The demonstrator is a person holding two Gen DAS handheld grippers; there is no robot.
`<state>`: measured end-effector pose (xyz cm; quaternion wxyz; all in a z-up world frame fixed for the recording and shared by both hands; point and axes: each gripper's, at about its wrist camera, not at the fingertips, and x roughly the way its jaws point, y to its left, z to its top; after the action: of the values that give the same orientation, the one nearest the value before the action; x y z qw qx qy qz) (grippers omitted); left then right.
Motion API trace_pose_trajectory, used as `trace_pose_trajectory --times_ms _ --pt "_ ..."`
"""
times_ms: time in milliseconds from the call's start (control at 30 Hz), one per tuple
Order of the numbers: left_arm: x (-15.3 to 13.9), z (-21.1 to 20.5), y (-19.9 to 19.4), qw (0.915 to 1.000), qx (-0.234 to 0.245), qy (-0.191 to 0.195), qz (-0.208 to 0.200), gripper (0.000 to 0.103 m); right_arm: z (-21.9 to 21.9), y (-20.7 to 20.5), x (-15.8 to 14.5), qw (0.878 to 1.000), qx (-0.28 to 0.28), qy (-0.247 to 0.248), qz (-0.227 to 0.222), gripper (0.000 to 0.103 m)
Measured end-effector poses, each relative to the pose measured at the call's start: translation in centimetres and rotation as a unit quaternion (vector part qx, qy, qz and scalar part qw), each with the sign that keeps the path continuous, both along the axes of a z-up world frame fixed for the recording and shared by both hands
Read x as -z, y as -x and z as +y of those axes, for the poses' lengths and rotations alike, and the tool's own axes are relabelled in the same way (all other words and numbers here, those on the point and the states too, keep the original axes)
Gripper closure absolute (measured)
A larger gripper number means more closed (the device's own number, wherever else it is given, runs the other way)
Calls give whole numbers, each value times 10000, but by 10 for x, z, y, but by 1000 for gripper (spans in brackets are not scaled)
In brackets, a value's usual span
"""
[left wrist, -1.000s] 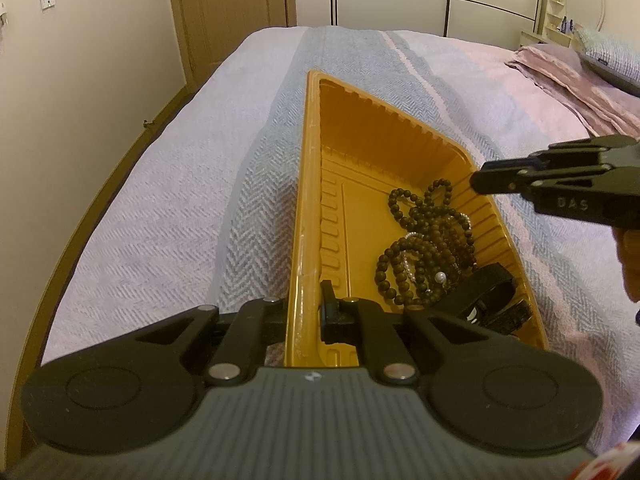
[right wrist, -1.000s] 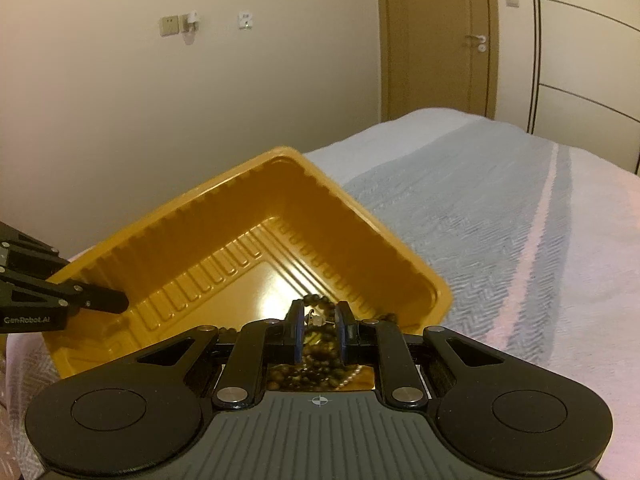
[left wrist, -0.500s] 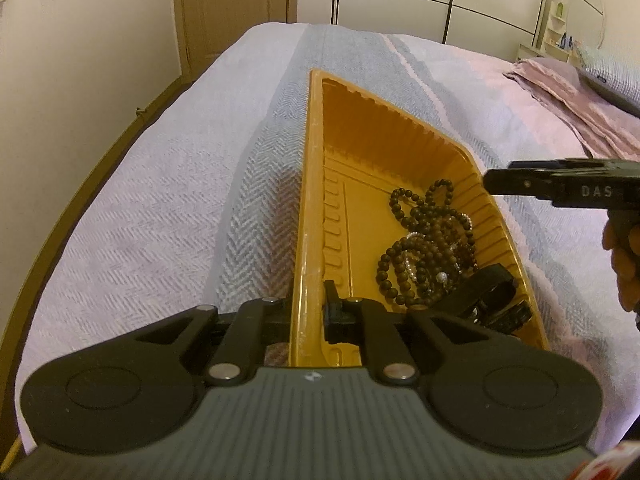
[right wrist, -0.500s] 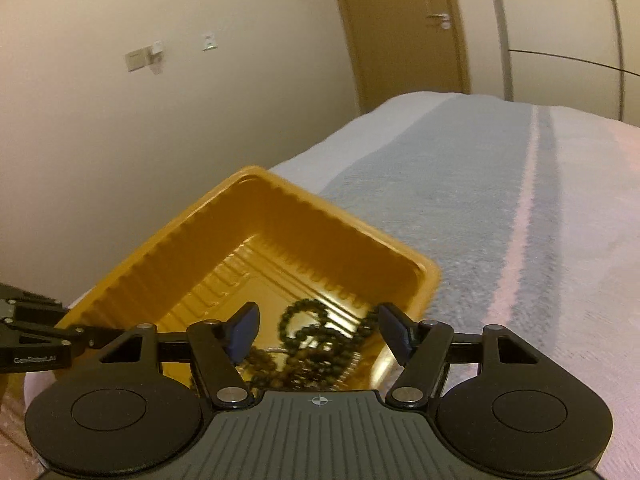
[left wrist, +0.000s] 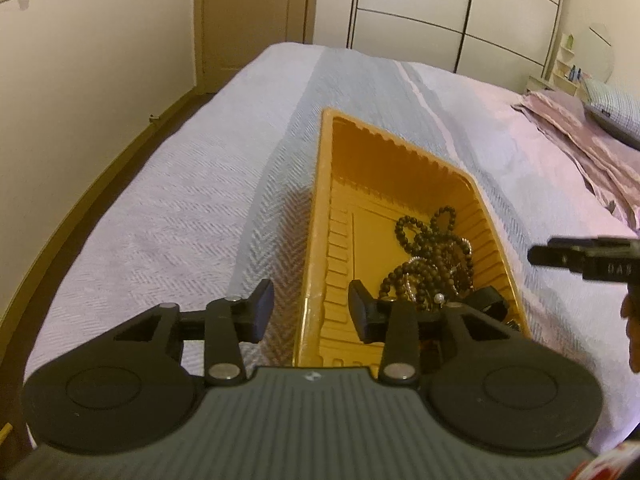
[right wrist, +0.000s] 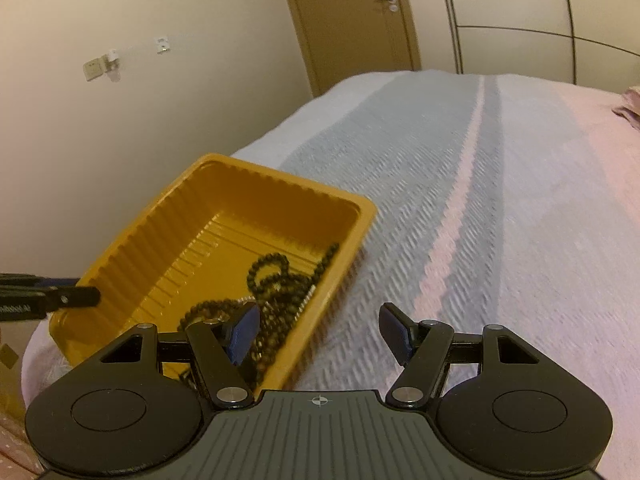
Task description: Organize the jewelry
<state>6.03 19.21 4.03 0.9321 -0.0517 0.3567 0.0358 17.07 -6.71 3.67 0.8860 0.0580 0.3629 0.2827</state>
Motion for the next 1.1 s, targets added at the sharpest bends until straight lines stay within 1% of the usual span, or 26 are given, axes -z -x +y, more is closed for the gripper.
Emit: trace_pose_trajectory --times_ms 100,167,300,400,433,467,500,567,667,867,1000,1100 --pt "-7 0 9 9999 -75 -32 -81 56 -5 11 -3 10000 83 -18 20 37" --pt "-12 0 15 9998 -103 -44 -143 39 -9 19 -5 9999 157 -3 47 37" --pt "-23 -3 29 9993 -206 -36 -296 34 -19 34 -9 9992 348 -17 210 37" --pt "-30 -6 41 9986 -283 -61 -438 21 -28 48 -12 9982 518 52 291 37" --pt "-33 -8 45 9984 -297 -72 -485 15 -33 54 -13 9977 592 61 328 34" --pt "-34 -10 50 9981 -290 -71 -538 11 -37 59 -14 9971 664 51 358 31" --pt "-35 -13 54 9980 -279 -69 -571 9 -42 63 -15 9966 736 33 379 28" --pt "-36 -20 61 9980 -241 -56 -590 2 -52 74 -18 9952 885 26 418 25" --pt "-31 -36 69 9983 -111 -60 -567 0 -64 91 -22 9934 1031 68 490 23" --pt "-12 -80 77 9990 294 -154 -297 0 -79 123 -24 9888 1299 400 619 23" --pt "1 -103 81 9994 319 -109 -83 0 -86 141 -22 9864 1384 581 664 23" --pt "9 -119 83 9990 373 -238 112 0 -87 151 -18 9853 1380 714 704 23"
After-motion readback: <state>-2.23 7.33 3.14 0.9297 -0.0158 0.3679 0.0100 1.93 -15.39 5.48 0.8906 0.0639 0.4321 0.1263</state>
